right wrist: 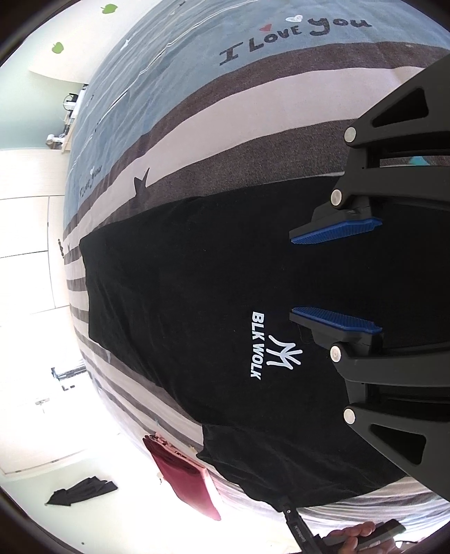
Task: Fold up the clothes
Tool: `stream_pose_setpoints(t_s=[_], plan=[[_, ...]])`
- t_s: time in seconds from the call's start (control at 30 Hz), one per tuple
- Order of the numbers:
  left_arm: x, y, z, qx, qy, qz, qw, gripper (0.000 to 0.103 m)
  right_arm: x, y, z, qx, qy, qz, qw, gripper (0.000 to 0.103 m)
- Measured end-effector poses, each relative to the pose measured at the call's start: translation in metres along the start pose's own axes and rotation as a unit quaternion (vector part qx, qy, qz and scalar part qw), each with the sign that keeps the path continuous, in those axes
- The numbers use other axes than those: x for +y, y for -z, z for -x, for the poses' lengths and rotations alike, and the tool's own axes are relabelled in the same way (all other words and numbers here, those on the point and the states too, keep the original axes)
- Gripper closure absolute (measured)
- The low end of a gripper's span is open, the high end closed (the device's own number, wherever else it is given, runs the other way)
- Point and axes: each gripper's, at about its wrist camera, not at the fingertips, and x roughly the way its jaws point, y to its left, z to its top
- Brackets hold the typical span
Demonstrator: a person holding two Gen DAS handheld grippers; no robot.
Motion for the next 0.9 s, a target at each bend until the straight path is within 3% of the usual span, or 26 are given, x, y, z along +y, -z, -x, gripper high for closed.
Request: stream_pose_setpoints(t_s=[0.13,0.3,0.57,0.73,0.87,0.9], plan=[[-0.015,-0.003,0.012,-0.011,-0.022,-0.016,0.9996,0.098,-0.013,-0.003,0.003,0.002,-0.003,-0.003,1.000,0.068],[-0.055,-0.009,0.046,-0.040,-0.024,-0.033,0.9984,0.098,-0.035,-0.007,0.018,0.003,-0.002,0.001,1.000,0.068],[-0.194,0.002,0.094,-0.070,0.019,-0.079,0.9942,0.098,-0.080,-0.016,0.047,0.009,-0.014,-0.004,1.000,0.068],[-0.291,0.036,0.068,-0.039,0.055,-0.073,0.9951,0.098,-0.107,-0.025,0.065,0.012,-0.033,0.000,0.999,0.068],[-0.325,0.077,0.030,0.034,0.063,-0.043,0.9965,0.097,-0.121,-0.029,0.070,0.012,-0.037,0.021,0.999,0.068],[-0.328,0.082,0.031,0.036,0.070,-0.039,0.9961,0.097,-0.124,-0.028,0.070,0.012,-0.038,0.024,0.999,0.068]])
